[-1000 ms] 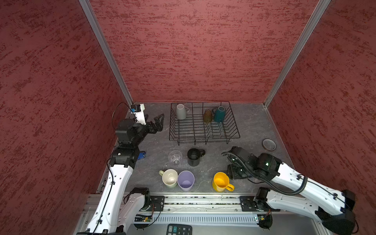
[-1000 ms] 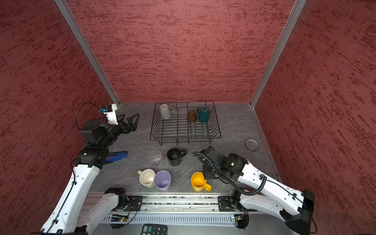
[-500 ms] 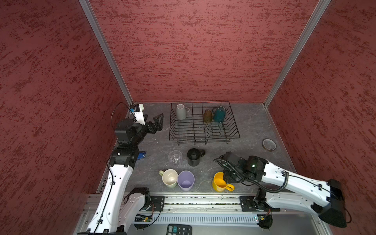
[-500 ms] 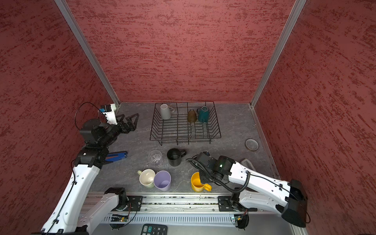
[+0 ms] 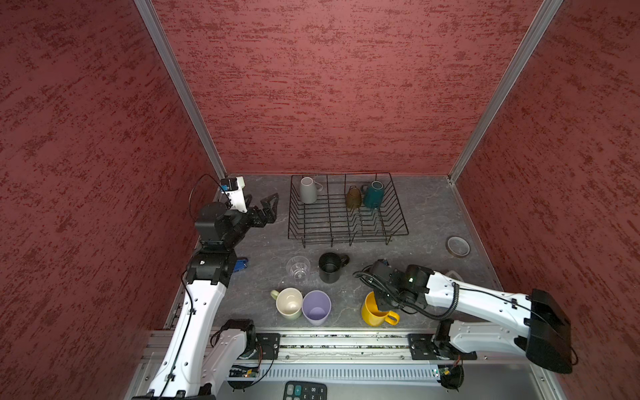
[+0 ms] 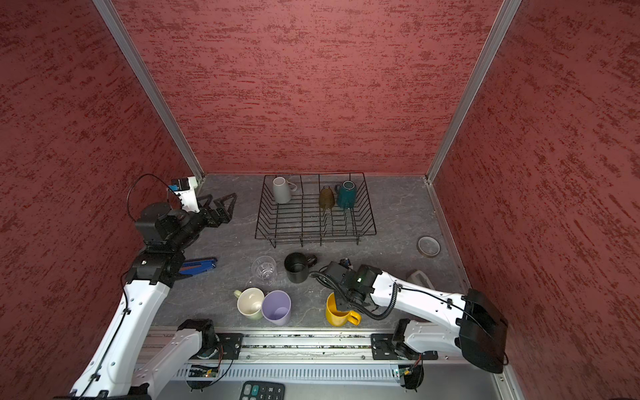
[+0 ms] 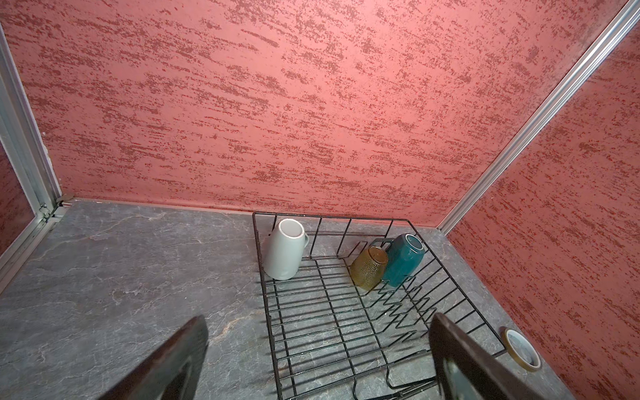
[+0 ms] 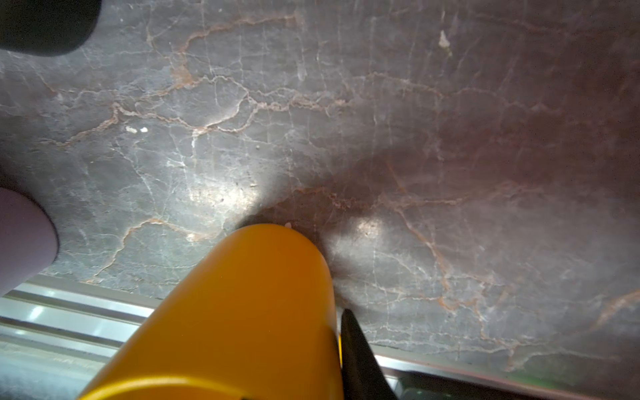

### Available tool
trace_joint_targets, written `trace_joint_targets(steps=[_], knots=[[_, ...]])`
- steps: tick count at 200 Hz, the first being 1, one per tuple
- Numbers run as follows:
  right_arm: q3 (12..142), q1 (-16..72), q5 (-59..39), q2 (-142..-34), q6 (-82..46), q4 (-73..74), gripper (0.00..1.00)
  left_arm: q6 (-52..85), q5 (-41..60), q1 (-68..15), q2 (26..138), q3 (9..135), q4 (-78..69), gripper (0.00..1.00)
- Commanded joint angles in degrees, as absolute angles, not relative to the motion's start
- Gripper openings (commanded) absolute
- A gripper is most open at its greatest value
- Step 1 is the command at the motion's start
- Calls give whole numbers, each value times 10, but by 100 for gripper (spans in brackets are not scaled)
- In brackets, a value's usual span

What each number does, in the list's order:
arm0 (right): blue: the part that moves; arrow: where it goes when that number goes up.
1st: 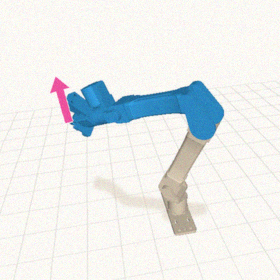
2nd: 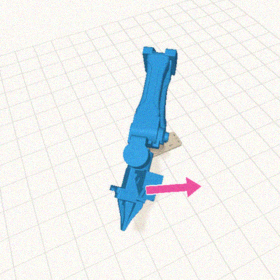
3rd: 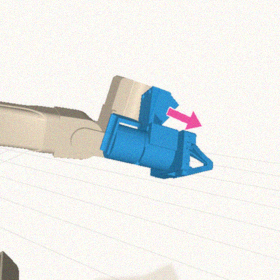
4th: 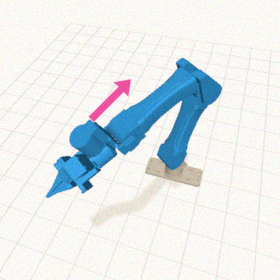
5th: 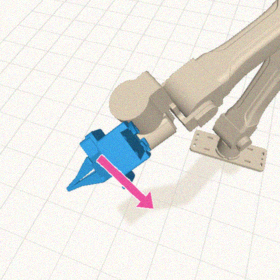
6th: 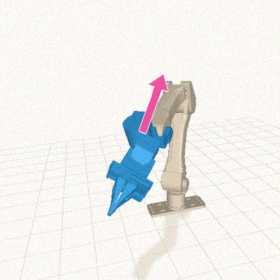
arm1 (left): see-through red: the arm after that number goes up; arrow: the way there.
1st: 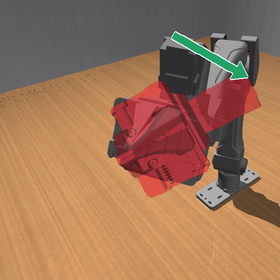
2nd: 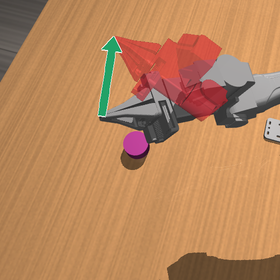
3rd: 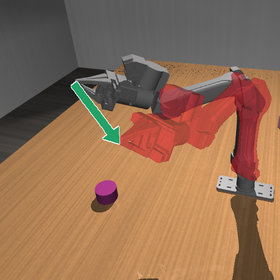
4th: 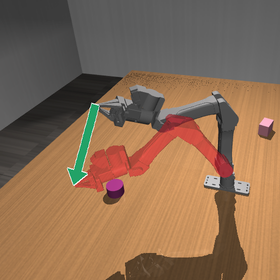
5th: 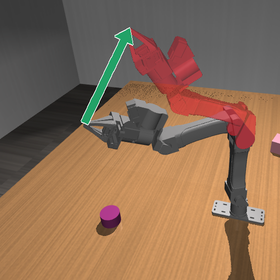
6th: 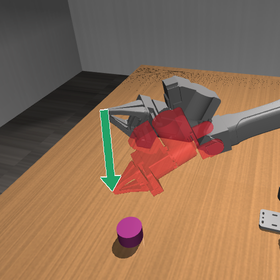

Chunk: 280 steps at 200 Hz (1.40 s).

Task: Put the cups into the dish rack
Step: 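Grasp the yellow mug by its rim with the right gripper, then lift the yellow mug over the rack with the right gripper while the left reaches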

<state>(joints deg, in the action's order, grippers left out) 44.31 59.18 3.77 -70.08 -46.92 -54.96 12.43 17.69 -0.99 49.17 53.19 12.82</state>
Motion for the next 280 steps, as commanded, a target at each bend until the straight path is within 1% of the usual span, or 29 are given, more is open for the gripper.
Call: trace_joint_targets(steps=[1,48,83,104,125,158,178,204,224,245,280], knots=[[467,596,88,-718,-458,-547,17,134,166,-5,491,526,115,100],[502,595,119,-734,-432,-582,0,144,150,-6,484,513,93,100],[543,564,135,-705,-412,-621,0,145,154,-6,486,514,88,100],[586,519,135,-673,-384,-625,0,152,165,-6,489,511,75,100],[638,466,128,-651,-348,-605,0,164,203,-9,487,500,45,100],[678,375,53,-642,-288,-507,0,175,306,-14,488,479,-32,100],[681,335,-25,-653,-279,-423,0,178,360,-31,492,458,-91,100],[678,289,-105,-672,-274,-343,0,170,391,-76,503,448,-114,100],[665,270,-156,-666,-261,-292,0,171,416,-113,511,434,-144,99],[670,255,-191,-666,-242,-275,0,167,440,-150,525,419,-191,99],[675,248,-257,-669,-216,-247,0,167,485,-179,580,425,-243,99]])
